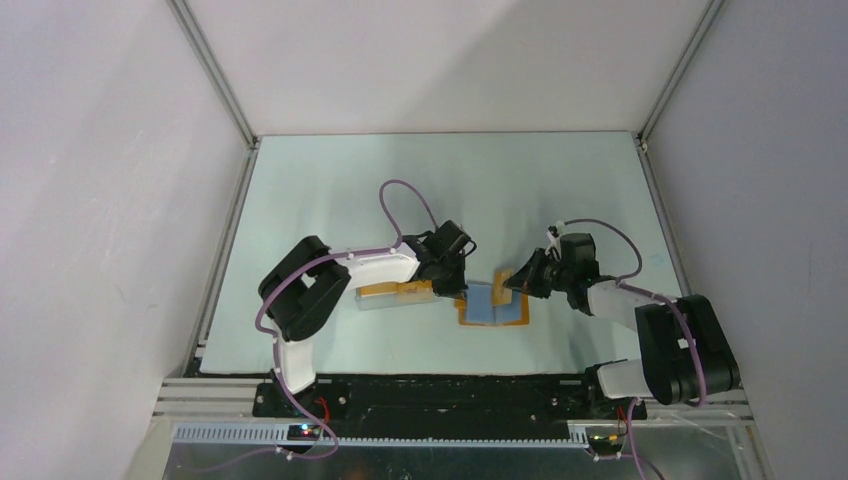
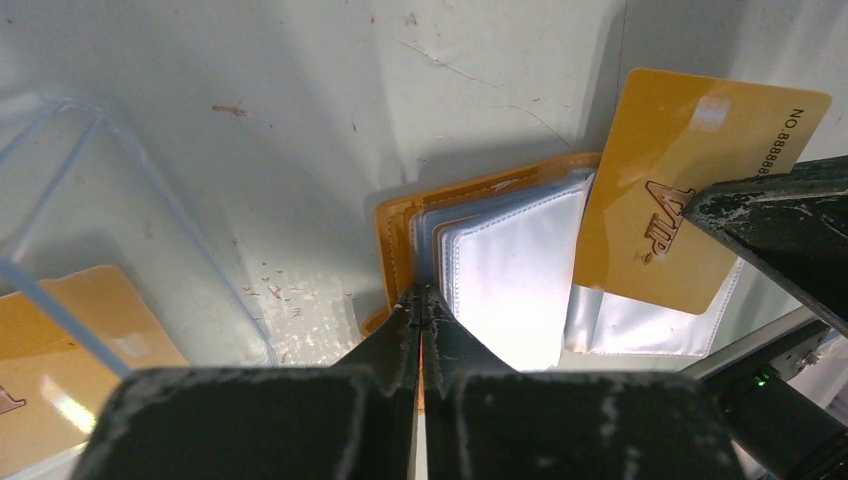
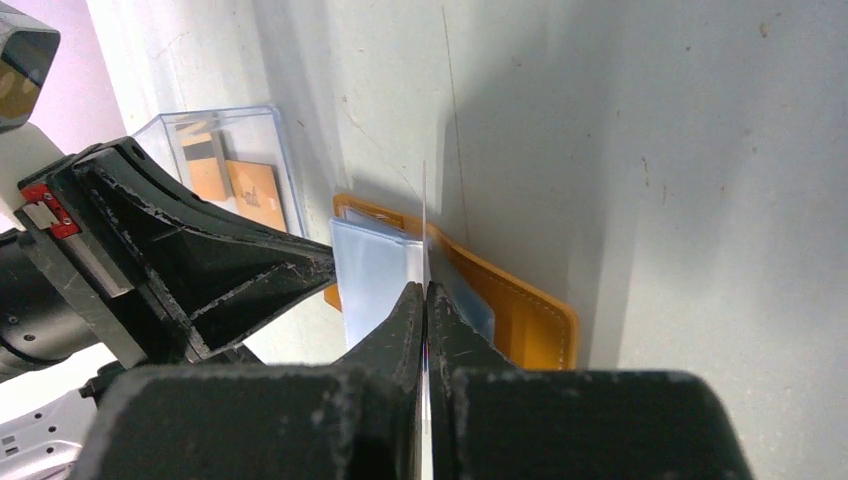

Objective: Put the credit cards into the card holder
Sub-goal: Insert the credit card into the card holder.

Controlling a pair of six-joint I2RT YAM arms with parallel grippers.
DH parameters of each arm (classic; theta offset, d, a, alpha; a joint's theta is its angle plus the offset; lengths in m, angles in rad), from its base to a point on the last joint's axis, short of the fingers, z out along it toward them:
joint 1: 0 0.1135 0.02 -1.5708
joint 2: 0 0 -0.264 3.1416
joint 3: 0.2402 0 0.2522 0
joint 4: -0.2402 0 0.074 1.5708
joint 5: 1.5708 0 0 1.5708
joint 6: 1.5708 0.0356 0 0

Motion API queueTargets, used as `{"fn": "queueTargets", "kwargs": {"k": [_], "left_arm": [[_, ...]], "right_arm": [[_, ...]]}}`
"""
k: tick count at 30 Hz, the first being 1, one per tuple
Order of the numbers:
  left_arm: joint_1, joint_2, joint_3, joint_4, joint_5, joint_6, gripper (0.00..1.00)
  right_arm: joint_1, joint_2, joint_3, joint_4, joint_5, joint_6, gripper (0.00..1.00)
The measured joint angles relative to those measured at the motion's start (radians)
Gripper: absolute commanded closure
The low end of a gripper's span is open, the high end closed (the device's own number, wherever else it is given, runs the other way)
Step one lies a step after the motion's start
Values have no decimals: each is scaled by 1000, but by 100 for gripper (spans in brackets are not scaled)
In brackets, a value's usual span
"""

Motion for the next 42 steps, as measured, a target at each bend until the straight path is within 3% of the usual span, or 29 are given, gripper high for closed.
{"fn": "queueTargets", "kwargs": {"k": [12, 25, 42], "left_arm": [[0, 2, 2, -2, 3, 0, 100], [1, 6, 7, -5, 10, -6, 100], [2, 12, 15, -12, 17, -6, 100]], "right_arm": [[-10, -1, -71, 133, -16, 62, 100], [-23, -96, -82, 111, -14, 60, 100], [-31, 32, -91, 183, -21, 80, 100]]}}
